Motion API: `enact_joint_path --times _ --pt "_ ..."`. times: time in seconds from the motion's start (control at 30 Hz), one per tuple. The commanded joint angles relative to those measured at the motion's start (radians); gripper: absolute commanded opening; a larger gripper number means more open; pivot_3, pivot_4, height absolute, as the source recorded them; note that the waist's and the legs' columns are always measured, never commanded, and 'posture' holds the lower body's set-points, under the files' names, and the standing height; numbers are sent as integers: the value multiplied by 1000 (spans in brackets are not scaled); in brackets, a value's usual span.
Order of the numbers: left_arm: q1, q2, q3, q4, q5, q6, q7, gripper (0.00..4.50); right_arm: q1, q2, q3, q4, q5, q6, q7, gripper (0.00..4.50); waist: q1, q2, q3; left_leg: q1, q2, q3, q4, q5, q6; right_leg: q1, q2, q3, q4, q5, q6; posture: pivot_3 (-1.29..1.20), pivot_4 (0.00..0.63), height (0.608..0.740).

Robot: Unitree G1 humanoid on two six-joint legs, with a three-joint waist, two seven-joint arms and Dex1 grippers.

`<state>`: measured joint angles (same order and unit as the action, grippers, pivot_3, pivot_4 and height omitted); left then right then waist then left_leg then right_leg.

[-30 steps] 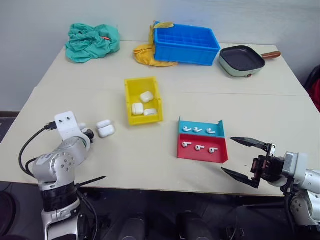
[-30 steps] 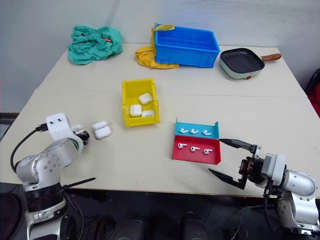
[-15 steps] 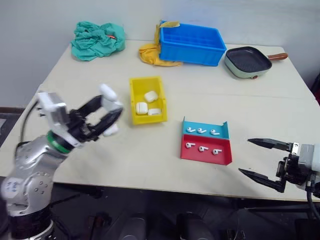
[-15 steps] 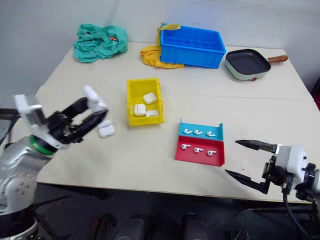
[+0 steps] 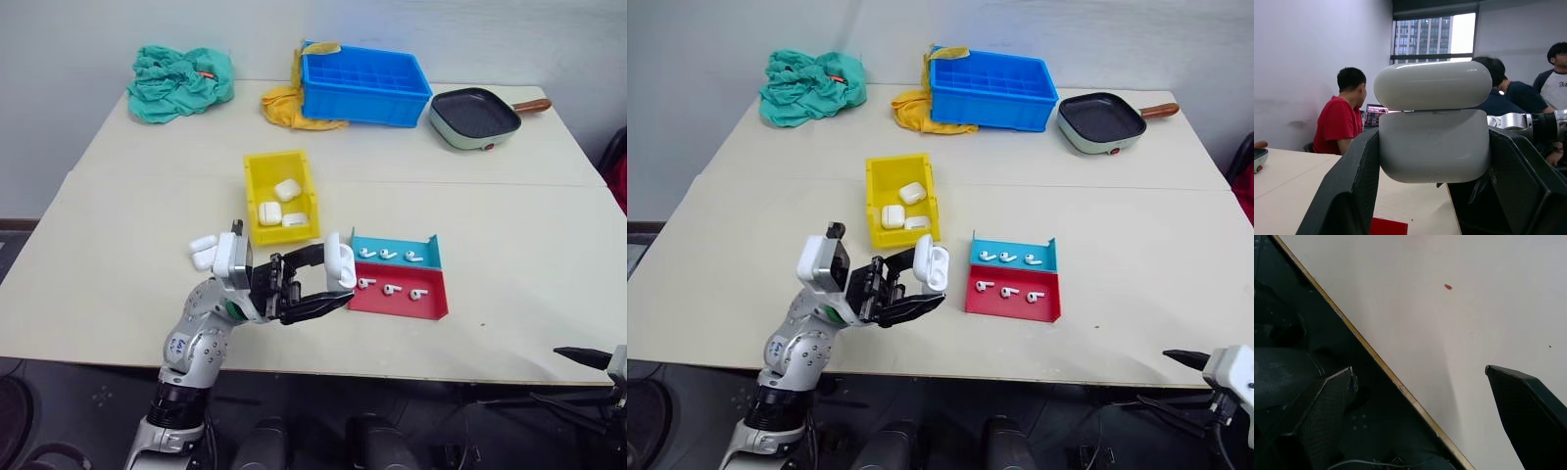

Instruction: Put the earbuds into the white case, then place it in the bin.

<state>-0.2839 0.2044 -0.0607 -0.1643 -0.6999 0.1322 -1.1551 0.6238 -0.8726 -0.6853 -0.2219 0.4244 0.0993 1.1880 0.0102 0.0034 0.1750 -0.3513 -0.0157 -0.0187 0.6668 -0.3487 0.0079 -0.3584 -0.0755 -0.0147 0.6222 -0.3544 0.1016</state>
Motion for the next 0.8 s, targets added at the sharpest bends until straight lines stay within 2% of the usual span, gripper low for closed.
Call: enact_joint_path --times 0.03,0.1,0.2,0.37,0.43,0.53,0.67,0.8 --pt "24 -20 -5 23 -1 -50 -40 2797 -43 -71 -58 -151 102 126 2 4500 -4 1 0 0 0 0 0 0 0 0 0 0 0 0 0 0 150 740" --pt "32 -20 -7 32 1 -64 -60 2797 -124 -178 -50 -245 188 296 -32 4500 -5 0 0 0 0 0 1 0 0 0 0 0 0 0 0 0 150 740" --pt "44 -22 -10 49 16 -97 -86 2797 -281 -330 28 -336 257 481 -100 4500 -9 2 -1 0 0 0 2 0 0 0 0 1 1 0 0 0 150 740" --pt "45 -29 -10 79 31 -144 -114 2797 -551 -478 276 -365 294 636 -193 4500 22 0 0 -4 1 -8 2 0 -2 -2 -1 -6 2 0 0 0 150 740" --pt "41 -39 -11 83 34 -154 -106 2797 -655 -494 390 -345 271 647 -191 4500 20 0 0 -8 -1 -9 3 0 -1 -6 -2 -7 1 0 0 0 150 740" --pt "39 -51 -14 94 44 -170 -103 2797 -806 -485 563 -298 185 627 -170 3952 17 0 0 -23 -2 -10 13 -2 1 -18 -3 -8 5 2 3 0 150 740" --pt "47 -54 -18 102 54 -185 -105 2797 -982 -413 745 -253 90 642 -165 2610 13 0 0 -24 -4 -10 15 -2 2 -17 -4 -8 5 2 4 0 150 740" --pt "54 -54 -20 112 66 -202 -100 2797 -1093 -347 880 -212 -10 636 -141 2610 11 0 0 -23 -3 -10 15 -2 2 -17 -3 -8 5 2 4 0 150 740"
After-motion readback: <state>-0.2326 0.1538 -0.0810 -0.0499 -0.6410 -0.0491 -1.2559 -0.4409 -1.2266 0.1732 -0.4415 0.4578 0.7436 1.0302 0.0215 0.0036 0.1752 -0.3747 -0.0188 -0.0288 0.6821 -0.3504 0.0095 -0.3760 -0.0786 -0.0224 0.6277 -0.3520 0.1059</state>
